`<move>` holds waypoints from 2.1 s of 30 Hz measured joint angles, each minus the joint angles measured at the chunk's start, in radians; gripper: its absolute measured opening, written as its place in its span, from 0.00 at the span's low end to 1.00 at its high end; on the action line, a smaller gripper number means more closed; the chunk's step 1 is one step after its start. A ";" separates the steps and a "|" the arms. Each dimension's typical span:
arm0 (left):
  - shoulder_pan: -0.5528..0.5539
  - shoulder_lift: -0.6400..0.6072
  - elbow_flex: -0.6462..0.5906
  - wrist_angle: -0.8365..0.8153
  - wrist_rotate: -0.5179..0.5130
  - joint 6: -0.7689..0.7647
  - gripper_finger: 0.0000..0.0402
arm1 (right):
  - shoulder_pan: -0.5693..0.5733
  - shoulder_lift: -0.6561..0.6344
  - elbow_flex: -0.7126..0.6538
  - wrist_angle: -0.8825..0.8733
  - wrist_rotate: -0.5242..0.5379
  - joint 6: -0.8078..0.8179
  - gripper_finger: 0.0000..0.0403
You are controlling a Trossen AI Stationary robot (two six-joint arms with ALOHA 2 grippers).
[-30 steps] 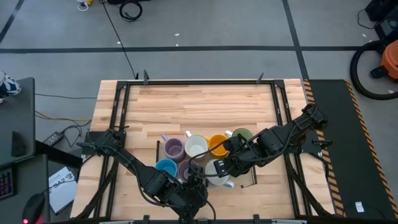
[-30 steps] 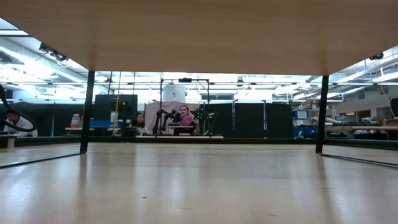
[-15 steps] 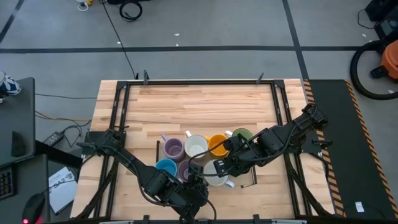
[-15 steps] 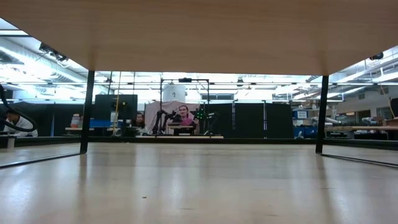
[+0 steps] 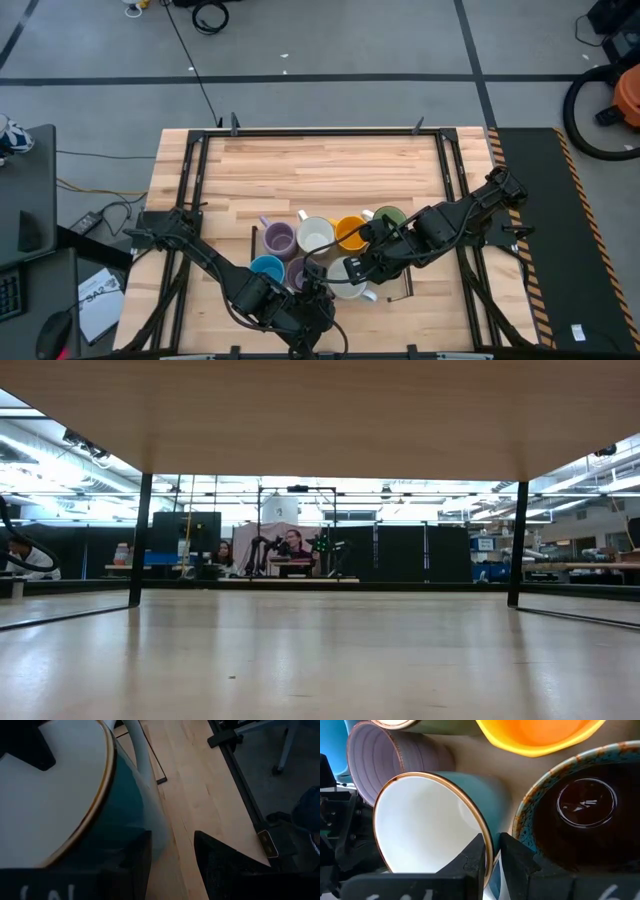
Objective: Place coffee mugs
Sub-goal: Put the blue white mug on the shelf
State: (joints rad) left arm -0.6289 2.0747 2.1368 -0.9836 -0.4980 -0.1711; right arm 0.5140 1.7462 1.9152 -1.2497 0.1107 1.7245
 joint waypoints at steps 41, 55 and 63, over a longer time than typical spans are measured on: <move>-0.001 0.000 -0.001 -0.001 0.004 -0.001 0.39 | -0.001 0.000 0.000 0.031 0.005 -0.012 0.23; -0.002 0.000 -0.001 -0.001 -0.010 -0.001 0.39 | -0.001 0.000 -0.001 0.038 0.028 -0.079 0.23; 0.000 0.000 -0.001 0.000 -0.019 -0.001 0.39 | 0.000 0.000 -0.001 0.038 0.076 -0.079 0.23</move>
State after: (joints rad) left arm -0.6292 2.0747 2.1357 -0.9833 -0.5172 -0.1722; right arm 0.5137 1.7462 1.9141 -1.2121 0.1868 1.6454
